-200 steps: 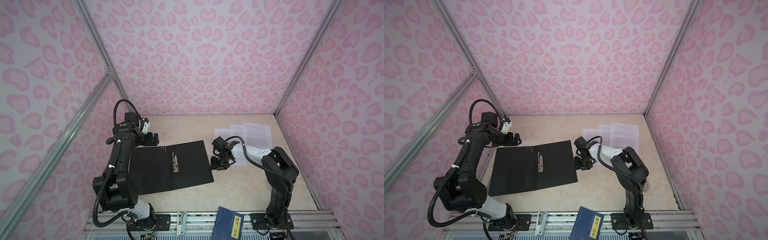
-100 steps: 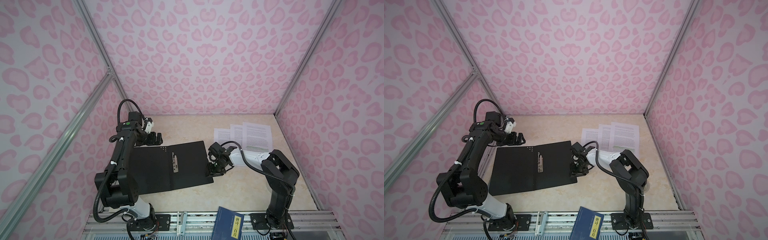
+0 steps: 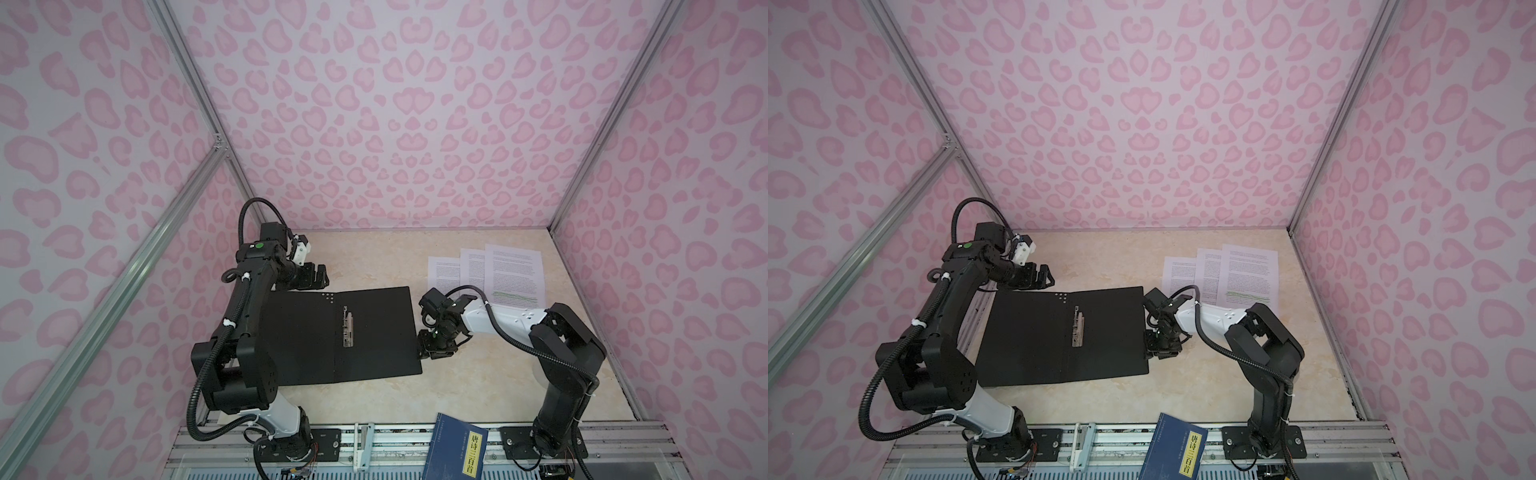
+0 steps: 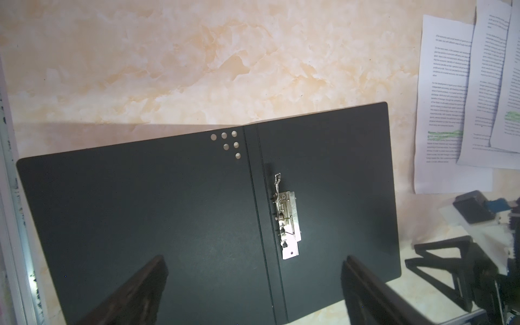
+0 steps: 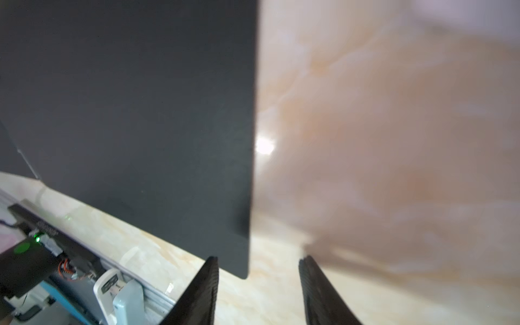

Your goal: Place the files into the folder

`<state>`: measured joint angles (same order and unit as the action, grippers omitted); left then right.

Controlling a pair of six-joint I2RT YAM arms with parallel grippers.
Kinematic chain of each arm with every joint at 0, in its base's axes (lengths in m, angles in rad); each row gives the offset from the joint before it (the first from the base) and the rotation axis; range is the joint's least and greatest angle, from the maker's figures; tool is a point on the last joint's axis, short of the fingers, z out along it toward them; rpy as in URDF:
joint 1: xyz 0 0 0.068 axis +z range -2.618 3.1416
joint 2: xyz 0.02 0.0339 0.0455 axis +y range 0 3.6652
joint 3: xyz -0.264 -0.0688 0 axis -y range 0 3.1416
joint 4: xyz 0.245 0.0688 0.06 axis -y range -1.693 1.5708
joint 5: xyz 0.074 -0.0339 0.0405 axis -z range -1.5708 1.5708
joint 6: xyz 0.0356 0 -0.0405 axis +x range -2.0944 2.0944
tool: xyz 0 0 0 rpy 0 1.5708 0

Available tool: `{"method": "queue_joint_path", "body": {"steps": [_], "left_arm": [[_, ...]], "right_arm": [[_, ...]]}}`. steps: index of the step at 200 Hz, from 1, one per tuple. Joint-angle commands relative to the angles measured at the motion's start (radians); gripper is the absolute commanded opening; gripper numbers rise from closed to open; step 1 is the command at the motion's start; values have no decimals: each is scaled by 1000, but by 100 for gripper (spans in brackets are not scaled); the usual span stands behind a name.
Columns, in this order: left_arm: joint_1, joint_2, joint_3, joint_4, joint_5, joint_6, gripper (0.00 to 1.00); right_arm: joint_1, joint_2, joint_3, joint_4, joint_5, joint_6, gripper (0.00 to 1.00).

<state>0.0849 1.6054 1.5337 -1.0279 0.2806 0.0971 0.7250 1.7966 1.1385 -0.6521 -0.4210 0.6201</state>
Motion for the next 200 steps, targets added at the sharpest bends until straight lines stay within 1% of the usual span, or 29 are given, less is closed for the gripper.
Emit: {"method": "queue_joint_path", "body": {"steps": [1,25,44,60,84,102,129,156,179,200], "left_arm": [[-20,-11,40,-12,33,-8,100],[-97,8,91,-31,49,-5,100],[-174,61,133,-51,104,-28,99],[-249,119,162,-56,122,-46,98],[-364,215,220,-68,125,-59,97],[-437,300,277,-88,168,-72,96],[-533,420,355,-115,205,-85,93],[-611,517,396,-134,245,-104,90],[-663,575,390,-134,249,-154,88],[-694,586,356,-97,249,-212,87]], "right_arm": [[-38,-55,43,-63,126,-22,50],[-120,-127,68,-82,223,-49,49],[-205,-176,62,-67,260,-56,49],[-287,-222,42,-42,280,-54,48],[-391,-277,-8,0,267,-44,48],[-454,-320,-58,35,235,-33,48],[-507,-372,-133,83,202,-16,47],[-524,-392,-176,91,197,-11,47],[-529,-408,-224,123,194,6,46],[-530,-412,-260,154,184,24,46]]}}
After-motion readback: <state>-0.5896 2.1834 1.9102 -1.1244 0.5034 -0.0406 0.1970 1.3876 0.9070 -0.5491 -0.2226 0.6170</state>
